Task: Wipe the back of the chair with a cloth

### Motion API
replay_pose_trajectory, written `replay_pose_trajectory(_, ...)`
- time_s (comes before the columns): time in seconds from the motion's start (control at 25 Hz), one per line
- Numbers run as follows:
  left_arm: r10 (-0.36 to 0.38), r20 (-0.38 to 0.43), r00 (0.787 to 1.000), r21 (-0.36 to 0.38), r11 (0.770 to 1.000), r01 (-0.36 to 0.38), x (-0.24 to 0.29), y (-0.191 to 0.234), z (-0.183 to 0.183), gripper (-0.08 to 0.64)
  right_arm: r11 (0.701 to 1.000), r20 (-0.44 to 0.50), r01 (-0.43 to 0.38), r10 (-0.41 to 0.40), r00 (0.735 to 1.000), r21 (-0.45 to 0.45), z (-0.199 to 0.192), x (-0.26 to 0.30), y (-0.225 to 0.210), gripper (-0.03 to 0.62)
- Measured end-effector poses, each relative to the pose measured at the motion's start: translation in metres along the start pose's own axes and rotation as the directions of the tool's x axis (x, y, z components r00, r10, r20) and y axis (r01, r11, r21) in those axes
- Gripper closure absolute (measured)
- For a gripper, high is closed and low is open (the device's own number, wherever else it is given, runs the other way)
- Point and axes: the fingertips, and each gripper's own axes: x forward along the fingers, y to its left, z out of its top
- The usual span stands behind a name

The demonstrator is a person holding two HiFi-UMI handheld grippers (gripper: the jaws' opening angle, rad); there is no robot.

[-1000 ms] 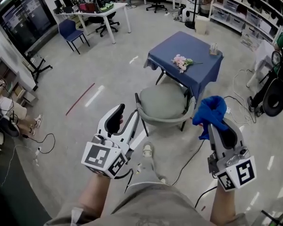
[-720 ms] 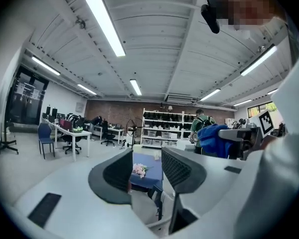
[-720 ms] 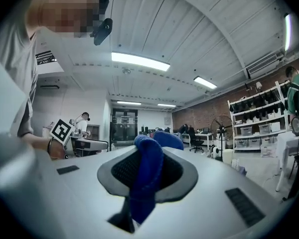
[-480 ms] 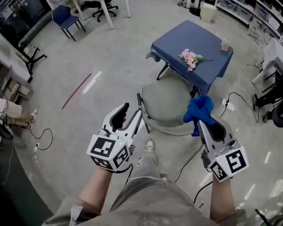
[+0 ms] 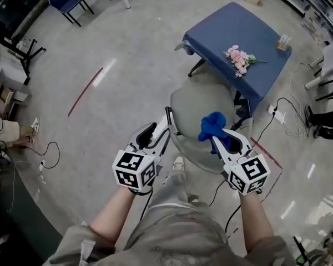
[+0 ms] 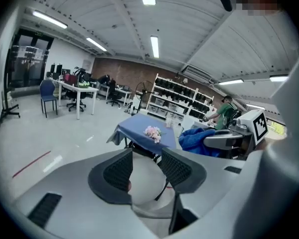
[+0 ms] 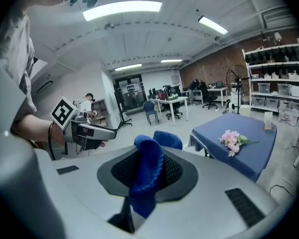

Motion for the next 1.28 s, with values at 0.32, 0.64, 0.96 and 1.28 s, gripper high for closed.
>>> replay_pose_trajectory(0.32, -0.051, -0.177, 0.983, -0.132, 0.991, 0.027, 0.067, 0.050, -0.062, 0.373, 0.999, -0.209, -0.049, 0.053, 0.976, 0.024, -0.069, 0.096, -0.011, 0.508)
replay_pose_trajectory(0.64, -0.059, -0.294, 0.954, -0.213, 0.977, -0.005, 0.102, 0.075, -0.125, 0.373, 0.993, -0.341, -0.100, 0.118, 0.933, 0.071, -0.129, 0.149, -0.013, 0.506)
replay_pose_trajectory(0.96, -0.032, -0.385, 0.922, -0.295, 0.951, -0.090, 0.120, 0.092, -0.179, 0.367, 0.970, -0.442, -0.191, 0.238, 0.865, 0.149, -0.190, 0.191, -0.014, 0.506)
replay_pose_trajectory(1.28, -0.001, -0.436, 0.900, -0.352, 0.921, -0.170, 0.146, 0.107, -0.224, 0.364, 0.948, -0.538, -0.271, 0.317, 0.781, 0.165, -0.255, 0.229, -0.012, 0.505)
